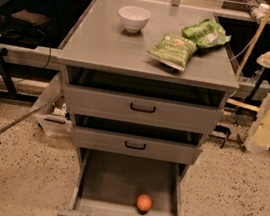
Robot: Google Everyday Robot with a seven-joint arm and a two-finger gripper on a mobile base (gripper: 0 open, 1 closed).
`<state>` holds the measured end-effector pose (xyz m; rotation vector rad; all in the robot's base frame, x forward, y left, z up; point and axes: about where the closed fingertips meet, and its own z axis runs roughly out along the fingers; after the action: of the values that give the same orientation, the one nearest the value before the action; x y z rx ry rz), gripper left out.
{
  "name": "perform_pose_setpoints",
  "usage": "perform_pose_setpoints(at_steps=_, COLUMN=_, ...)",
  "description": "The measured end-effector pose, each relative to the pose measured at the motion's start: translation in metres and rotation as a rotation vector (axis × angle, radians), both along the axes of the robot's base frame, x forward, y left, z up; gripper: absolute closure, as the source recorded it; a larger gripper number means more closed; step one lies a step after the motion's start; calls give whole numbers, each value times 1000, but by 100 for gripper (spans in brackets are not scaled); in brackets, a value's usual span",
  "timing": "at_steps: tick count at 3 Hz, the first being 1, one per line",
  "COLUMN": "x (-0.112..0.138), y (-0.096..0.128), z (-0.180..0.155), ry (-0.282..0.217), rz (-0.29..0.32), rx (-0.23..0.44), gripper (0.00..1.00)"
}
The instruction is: Pick orange from bottom drawer and place on counter
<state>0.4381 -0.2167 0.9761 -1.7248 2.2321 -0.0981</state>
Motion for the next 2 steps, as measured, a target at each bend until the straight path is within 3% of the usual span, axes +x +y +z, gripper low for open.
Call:
perform_pose_setpoints(at_steps=1, x=0, y=0, z=0, ry=0, rz=0, rx=0, gripper=0)
perform_pose_setpoints(at_steps=2, x=4, y=4, z=-43, ry=64, rz=7, rx=42, gripper=0)
